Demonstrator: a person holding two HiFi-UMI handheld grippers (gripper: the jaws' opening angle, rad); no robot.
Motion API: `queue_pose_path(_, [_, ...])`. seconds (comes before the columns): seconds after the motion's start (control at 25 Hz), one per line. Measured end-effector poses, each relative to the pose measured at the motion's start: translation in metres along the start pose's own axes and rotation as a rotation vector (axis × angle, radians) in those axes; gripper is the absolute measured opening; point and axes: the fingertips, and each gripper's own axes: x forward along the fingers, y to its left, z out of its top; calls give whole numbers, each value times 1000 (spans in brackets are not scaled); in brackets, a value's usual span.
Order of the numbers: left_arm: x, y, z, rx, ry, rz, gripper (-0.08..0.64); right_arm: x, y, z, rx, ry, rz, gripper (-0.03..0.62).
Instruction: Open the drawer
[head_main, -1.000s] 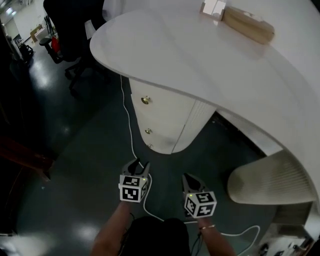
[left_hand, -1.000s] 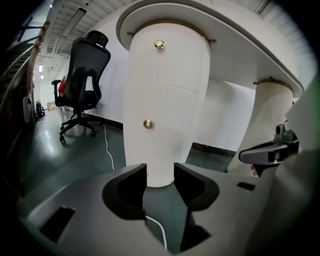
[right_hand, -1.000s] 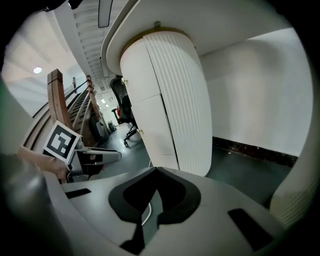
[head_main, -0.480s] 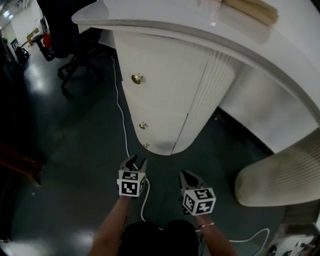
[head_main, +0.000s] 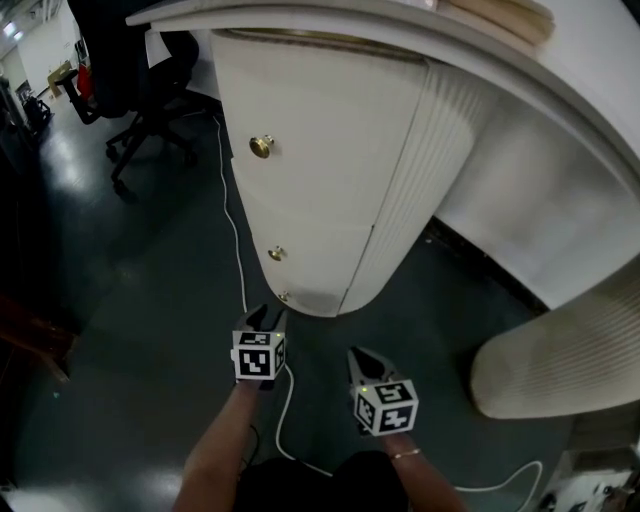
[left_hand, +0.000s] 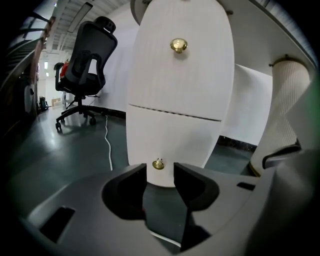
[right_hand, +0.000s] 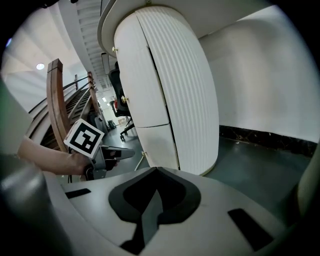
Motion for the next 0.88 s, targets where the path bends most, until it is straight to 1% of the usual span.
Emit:
queue_pose_path(0.2, [24,4,-3,21,29,9,154,4,-1,-13,-18,15,-9,5])
queue_pose_path(0.44, [47,7,-7,41,83,18,153,5,-1,-24,-4,35,-5,4])
queue_pose_path(0.64, [58,9,-1,110,114,25,153,6,-3,-29,-6,48,-6,5])
queue_pose_path(0.68, [60,7,-3,118,123,17,151,5,-3,-30,-7,52,-7,5])
queue_pose_path(0.72, [63,4,-6,121,130,7,125,4,-4,-31,-9,55,-9,5])
queue_pose_path(0.8, [65,3,-8,122,138,-1,107,3,-7,-31,-13,61,-13,5])
queue_pose_path(0.88, [64,3,-9,125,150,-8,106,2,-8,-31,-15,65,-12,5])
